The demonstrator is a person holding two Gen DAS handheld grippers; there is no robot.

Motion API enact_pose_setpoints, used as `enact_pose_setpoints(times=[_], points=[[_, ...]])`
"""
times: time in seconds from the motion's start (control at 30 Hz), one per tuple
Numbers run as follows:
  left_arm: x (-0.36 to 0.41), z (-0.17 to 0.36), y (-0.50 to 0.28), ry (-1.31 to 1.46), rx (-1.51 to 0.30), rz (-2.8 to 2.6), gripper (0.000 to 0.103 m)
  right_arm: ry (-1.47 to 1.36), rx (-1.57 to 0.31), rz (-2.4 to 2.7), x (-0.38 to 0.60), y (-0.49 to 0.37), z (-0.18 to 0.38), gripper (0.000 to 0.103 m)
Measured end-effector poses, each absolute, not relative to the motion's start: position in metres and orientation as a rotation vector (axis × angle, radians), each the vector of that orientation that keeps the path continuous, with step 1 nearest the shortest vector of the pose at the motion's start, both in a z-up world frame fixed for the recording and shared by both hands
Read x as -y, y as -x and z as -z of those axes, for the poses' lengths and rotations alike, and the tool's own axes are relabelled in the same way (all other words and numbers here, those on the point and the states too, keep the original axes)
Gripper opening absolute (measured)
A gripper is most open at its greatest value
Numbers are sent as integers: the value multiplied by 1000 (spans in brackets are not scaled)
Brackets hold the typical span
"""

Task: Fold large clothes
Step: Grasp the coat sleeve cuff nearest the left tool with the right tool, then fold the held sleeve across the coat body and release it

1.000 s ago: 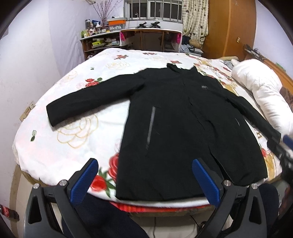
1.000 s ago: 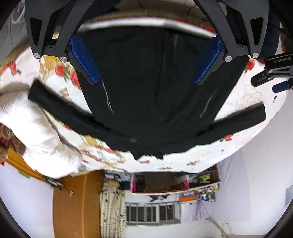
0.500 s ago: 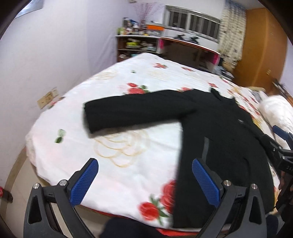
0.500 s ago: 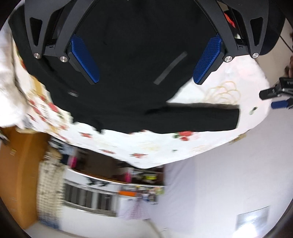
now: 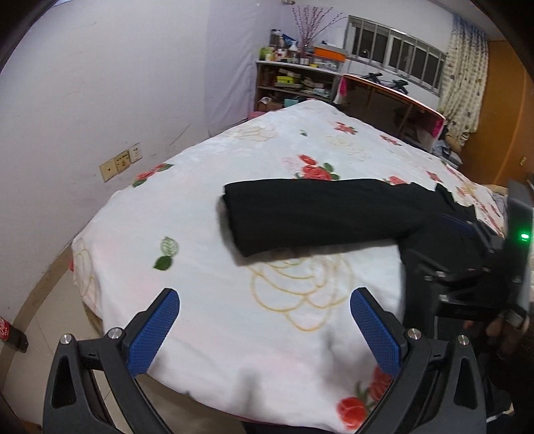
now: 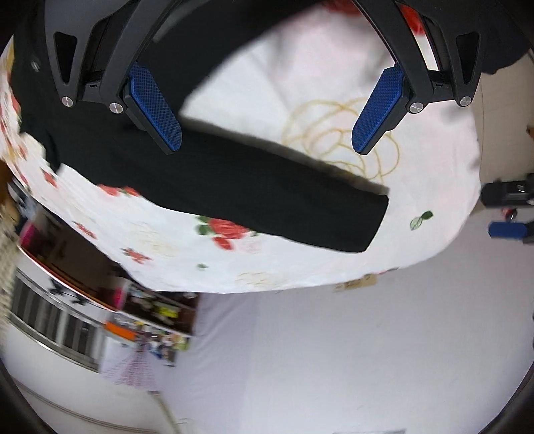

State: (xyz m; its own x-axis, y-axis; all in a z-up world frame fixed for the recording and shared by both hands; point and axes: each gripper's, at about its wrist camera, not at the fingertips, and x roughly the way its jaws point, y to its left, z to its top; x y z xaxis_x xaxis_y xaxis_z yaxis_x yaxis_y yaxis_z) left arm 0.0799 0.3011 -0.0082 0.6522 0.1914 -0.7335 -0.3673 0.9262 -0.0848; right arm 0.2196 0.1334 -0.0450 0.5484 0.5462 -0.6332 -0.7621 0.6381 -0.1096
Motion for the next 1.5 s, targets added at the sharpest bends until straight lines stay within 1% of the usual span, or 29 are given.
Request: enact_pose_setpoints(times=[0.17, 0.4, 0.6, 0.77, 0.8, 0.83, 0.87, 0.9, 0.93, 1.0, 1.07, 1.13, 1.33, 1.5], points=[[-328, 15, -80, 262, -784, -376, 103, 463, -613, -857, -191, -229, 72, 102], [-352, 31, -81, 292, -804, -419, 103, 655, -535, -911, -259, -220, 113, 102], [-360, 39, -80, 309, -799, -431, 103, 709, -470, -949, -292, -212, 126, 102], [-364, 44, -85, 339, -809, -418, 103, 705, -465, -940, -313, -215, 135, 102], [-364, 45, -86, 339, -810, -419, 103, 713, -452, -933, -316, -214, 136, 95], [-364, 45, -87, 341, -810, -421, 103, 712, -450, -936, -317, -215, 136, 87], [-364, 46, -88, 343, -811, -420, 103, 705, -454, -943, -318, -215, 135, 64], [-364, 46, -89, 344, -812, -419, 103, 699, -454, -931, -319, -217, 134, 53], [-363, 47, -91, 339, -814, -425, 103, 678, -448, -931, -316, -219, 130, 50], [-363, 48, -97, 320, -821, -439, 103, 638, -464, -944, -315, -223, 124, 36], [-362, 48, -104, 318, -819, -432, 103, 563, -505, -952, -308, -234, 115, 28], [-360, 48, -114, 317, -816, -428, 103, 466, -546, -955, -295, -248, 100, 25], [-342, 42, -148, 287, -799, -382, 103, 261, -606, -907, -257, -284, 59, 23], [-322, 31, -180, 265, -782, -303, 103, 144, -592, -844, -217, -305, 27, 23]])
